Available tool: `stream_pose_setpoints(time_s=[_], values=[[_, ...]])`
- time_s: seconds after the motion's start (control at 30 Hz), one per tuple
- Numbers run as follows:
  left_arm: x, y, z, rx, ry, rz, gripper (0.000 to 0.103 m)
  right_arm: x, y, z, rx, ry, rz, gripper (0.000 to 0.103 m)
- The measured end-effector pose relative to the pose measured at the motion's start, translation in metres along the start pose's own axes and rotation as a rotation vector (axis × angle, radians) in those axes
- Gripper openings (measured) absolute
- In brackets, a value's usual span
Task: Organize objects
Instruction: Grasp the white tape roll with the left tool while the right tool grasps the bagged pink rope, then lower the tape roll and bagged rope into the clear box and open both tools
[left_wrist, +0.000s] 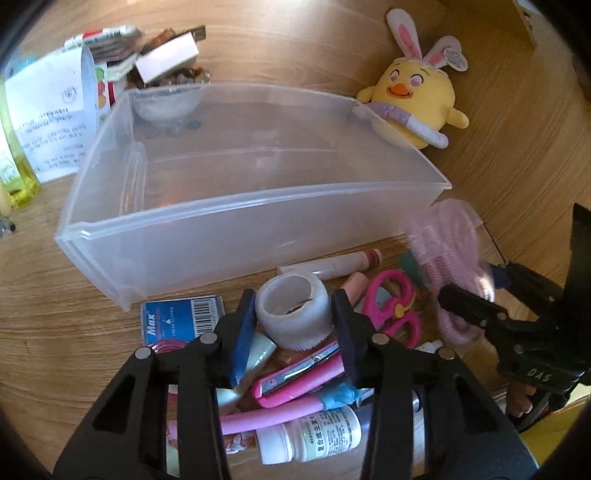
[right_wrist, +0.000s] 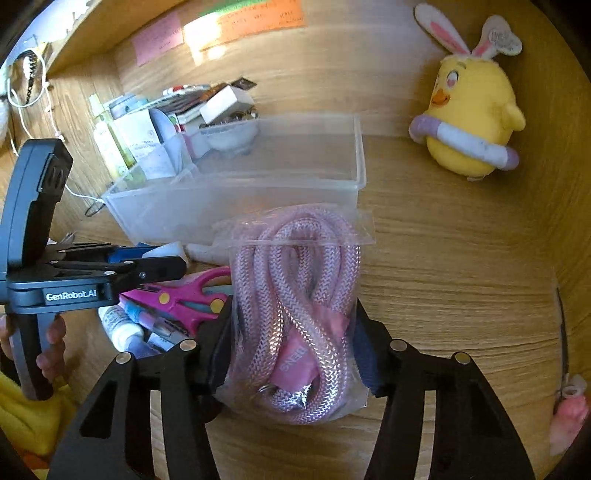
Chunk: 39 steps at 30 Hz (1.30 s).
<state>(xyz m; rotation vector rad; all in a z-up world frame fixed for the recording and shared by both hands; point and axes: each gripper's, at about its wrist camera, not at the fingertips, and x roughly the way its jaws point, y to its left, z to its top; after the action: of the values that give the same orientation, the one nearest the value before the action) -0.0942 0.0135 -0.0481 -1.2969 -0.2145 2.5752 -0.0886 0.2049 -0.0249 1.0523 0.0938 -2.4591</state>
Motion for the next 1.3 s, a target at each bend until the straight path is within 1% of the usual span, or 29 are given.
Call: stream_pose_setpoints(time_s=[0.1,0.23,0.33,0.4,0.5,0.57,0.67,0.73,0.83,0.97,1.13,1.23,1.3], values=[[-0.009,-0.003,-0.002,0.016,-0.025,0.021,0.040,-0.010,0.002,0.001,-0.010,-0.024,-0.003,0.052],[-0.025,-0.005,-0.005,0.018,-0.064,0.016,0.040,-0.020,0.004,0.002,-0.019,-0.044,-0.003,0.052],[-0.040,-0.008,-0.007,0.023,-0.109,0.033,0.040,-0.029,0.006,0.005,-0.025,-0.069,0.003,0.052],[-0.051,-0.009,-0.006,0.023,-0.148,0.045,0.040,-0.037,0.005,0.010,-0.021,-0.092,0.022,0.052],[-0.066,-0.011,-0.002,0.026,-0.198,0.065,0.040,-0.048,0.006,0.021,-0.022,-0.138,0.029,0.052],[-0.075,-0.010,0.001,0.033,-0.226,0.080,0.041,-0.054,0.008,0.031,-0.032,-0.179,0.012,0.052],[-0.088,-0.010,0.007,0.046,-0.279,0.108,0.041,-0.057,0.011,0.047,-0.052,-0.231,-0.042,0.052],[-0.097,-0.007,0.012,0.038,-0.314,0.114,0.041,-0.055,0.011,0.059,-0.061,-0.253,-0.055,0.052],[-0.103,-0.001,0.020,0.028,-0.340,0.138,0.041,-0.049,0.010,0.076,-0.062,-0.262,-0.050,0.052],[-0.107,0.006,0.033,0.020,-0.345,0.165,0.041,-0.037,0.008,0.098,-0.051,-0.248,-0.010,0.052],[-0.104,0.022,0.053,-0.014,-0.324,0.160,0.041,-0.025,0.013,0.119,-0.059,-0.232,0.022,0.052],[-0.093,0.031,0.062,-0.031,-0.294,0.156,0.041,-0.016,0.016,0.126,-0.068,-0.213,0.022,0.052],[-0.080,0.037,0.068,-0.044,-0.255,0.148,0.041,-0.007,0.017,0.130,-0.074,-0.189,0.023,0.052]])
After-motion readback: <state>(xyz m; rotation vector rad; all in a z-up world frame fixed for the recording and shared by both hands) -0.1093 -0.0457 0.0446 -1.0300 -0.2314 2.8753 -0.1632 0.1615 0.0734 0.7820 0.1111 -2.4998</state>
